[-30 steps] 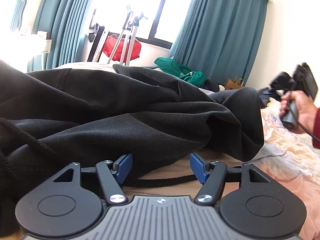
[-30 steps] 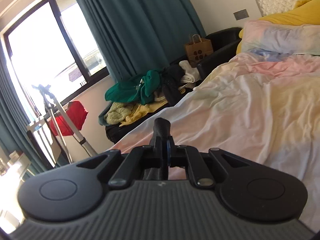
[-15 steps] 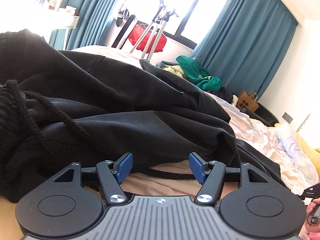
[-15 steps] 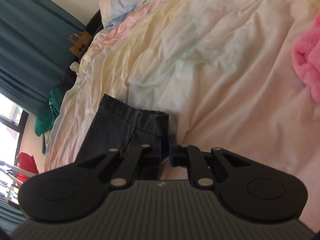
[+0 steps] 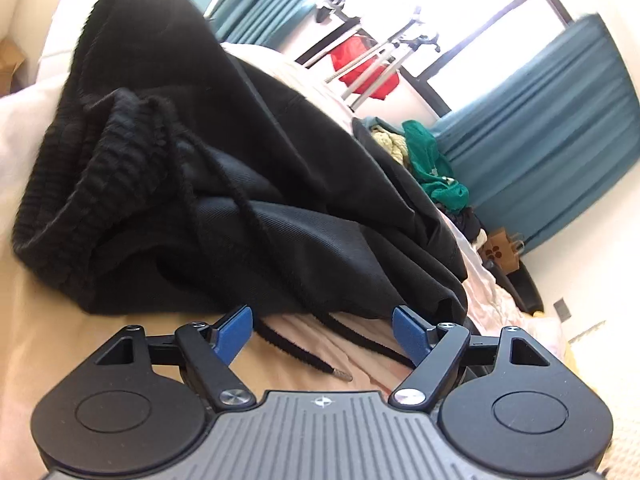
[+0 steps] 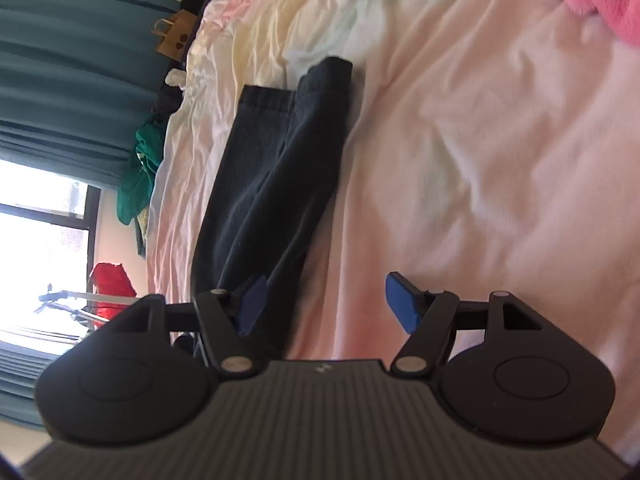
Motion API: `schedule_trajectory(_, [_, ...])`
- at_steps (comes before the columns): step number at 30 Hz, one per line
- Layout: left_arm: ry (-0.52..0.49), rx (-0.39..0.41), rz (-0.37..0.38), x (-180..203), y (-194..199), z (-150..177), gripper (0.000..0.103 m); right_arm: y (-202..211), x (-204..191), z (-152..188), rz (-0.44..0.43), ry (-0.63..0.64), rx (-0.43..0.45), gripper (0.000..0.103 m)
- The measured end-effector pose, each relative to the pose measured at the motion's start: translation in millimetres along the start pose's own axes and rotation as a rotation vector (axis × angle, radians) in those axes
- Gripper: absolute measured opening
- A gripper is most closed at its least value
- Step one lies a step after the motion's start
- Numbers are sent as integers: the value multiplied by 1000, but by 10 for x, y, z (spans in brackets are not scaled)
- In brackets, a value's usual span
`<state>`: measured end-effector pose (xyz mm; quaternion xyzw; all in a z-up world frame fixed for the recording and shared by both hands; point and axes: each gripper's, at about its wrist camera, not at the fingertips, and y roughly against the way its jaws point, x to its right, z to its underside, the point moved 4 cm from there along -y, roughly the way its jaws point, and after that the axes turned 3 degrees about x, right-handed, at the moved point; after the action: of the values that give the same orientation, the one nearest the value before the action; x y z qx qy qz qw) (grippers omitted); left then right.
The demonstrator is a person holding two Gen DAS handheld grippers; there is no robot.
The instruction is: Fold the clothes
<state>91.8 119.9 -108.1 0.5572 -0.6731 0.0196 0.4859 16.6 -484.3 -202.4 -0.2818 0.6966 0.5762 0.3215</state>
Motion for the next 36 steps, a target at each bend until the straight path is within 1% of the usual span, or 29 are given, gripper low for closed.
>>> schedule_trajectory(2, [109, -43, 4, -172, 6, 16, 79, -101, 3, 36, -30, -31, -57, 68])
schedule_trajectory(4, [210, -62, 6, -304, -16, 11, 79, -148, 0, 31, -42, -60, -46, 69])
schedule_trajectory(6, [276, -46, 0, -380, -47, -12, 80, -213, -31, 17, -73, -73, -30, 69])
schedule_trajectory(9, [309, -15, -9, -436, -109, -43, 82, -327, -94, -19, -90, -52, -9, 69])
schedule_trajectory(11, [342, -22, -9, -489, -160, -38, 82, -420, -142, -68, -90, -29, -1, 69])
schedule_trajectory(13, [404, -17, -5, -566, -158, -31, 81, -439, -169, -176, -114, -42, 37, 68])
schedule_trajectory(16, [494, 15, 16, -656, -98, -43, 81, -390, -199, -337, -141, -12, 118, 69])
schedule_trajectory(18, [533, 38, 20, -681, -63, -42, 81, -429, -167, -379, -136, -8, 101, 68])
schedule_trajectory(20, [554, 49, 14, -690, -57, -27, 81, -493, -94, -370, -119, -27, 51, 66])
schedule_trajectory(21, [558, 50, 7, -689, -66, -17, 81, -497, -77, -358, -121, -39, 48, 66])
schedule_trajectory(24, [567, 49, -1, -673, -102, -2, 81, -509, -127, -326, -134, -10, 49, 67])
schedule_trajectory(26, [572, 48, 5, -660, -118, -6, 81, -546, -198, -300, -139, 41, 47, 67])
schedule_trajectory(27, [573, 49, 10, -657, -121, -10, 81, -550, -223, -296, -140, 61, 58, 64])
schedule_trajectory(28, [580, 52, 15, -659, -122, -10, 80, -553, -246, -308, -133, 86, 76, 49])
schedule_trajectory(29, [597, 55, 18, -666, -118, -5, 79, -558, -257, -320, -115, 106, 95, 40])
schedule_trajectory(30, [614, 59, 23, -673, -110, 0, 78, -563, -268, -333, -96, 126, 114, 27])
schedule_trajectory(31, [630, 62, 28, -679, -100, 5, 77, -576, -263, -343, -93, 122, 120, 19])
schedule_trajectory(33, [671, 70, 39, -698, -67, 19, 74, -581, -263, -358, -98, 115, 132, 14])
schedule_trajectory(35, [698, 73, 41, -704, -29, 55, 65, -565, -283, -368, -98, 127, 152, 11])
schedule_trajectory(36, [712, 74, 42, -705, -8, 75, 63, -533, -314, -376, -111, 142, 168, 10])
